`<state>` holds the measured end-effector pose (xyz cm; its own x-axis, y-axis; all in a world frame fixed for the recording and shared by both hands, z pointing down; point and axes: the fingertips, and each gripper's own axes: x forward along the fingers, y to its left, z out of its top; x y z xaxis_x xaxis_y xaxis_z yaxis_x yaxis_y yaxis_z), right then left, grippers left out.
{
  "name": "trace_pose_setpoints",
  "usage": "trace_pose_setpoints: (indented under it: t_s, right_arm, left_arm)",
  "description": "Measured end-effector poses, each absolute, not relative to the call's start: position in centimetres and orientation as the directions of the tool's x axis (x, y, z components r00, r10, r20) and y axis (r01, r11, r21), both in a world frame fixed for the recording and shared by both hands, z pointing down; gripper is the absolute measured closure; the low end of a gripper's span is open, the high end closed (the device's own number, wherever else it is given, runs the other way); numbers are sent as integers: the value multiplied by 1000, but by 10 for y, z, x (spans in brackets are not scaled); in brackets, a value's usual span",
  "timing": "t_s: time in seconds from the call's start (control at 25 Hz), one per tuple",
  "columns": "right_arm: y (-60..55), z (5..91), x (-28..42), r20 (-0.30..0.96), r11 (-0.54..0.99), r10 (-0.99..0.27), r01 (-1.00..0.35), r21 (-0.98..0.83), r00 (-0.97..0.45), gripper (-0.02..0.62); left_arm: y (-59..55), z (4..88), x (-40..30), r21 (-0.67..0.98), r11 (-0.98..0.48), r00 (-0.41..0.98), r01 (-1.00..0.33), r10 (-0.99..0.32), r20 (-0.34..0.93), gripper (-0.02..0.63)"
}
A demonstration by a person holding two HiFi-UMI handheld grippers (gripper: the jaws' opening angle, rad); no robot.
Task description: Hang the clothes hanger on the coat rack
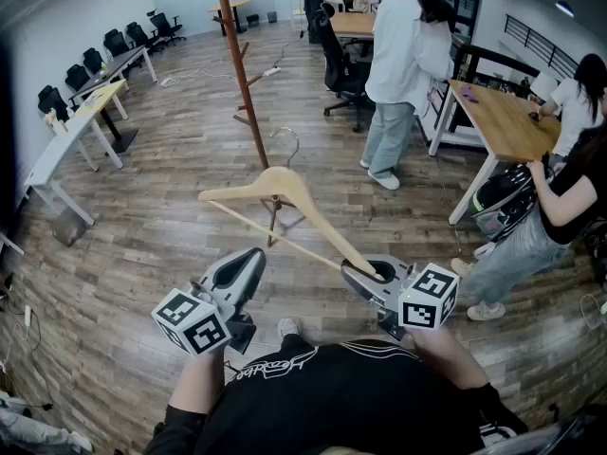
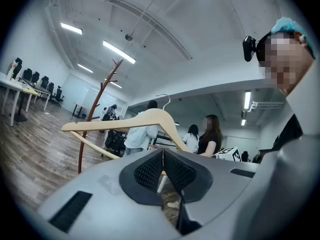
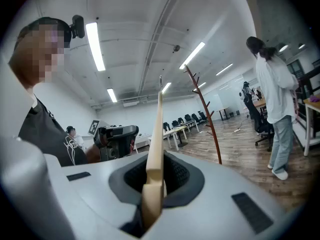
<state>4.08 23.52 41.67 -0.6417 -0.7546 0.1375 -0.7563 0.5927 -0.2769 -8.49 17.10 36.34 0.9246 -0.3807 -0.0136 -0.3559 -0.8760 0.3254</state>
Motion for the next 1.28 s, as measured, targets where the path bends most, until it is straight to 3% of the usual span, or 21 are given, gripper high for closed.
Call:
trace_pose_setpoints:
  t_s: [0.68,1.28]
  right_arm:
    - [196,426,51,158,564,-761,-762,-318,-629,540]
    - [45,431,60,155,518,-792,-784,-341,-590,540]
  left_arm:
    - [132,376,-78,354,-865,926,-355,-379,4,597]
    - [-30,385,-64,371,-877,947,-305,-320,23,597]
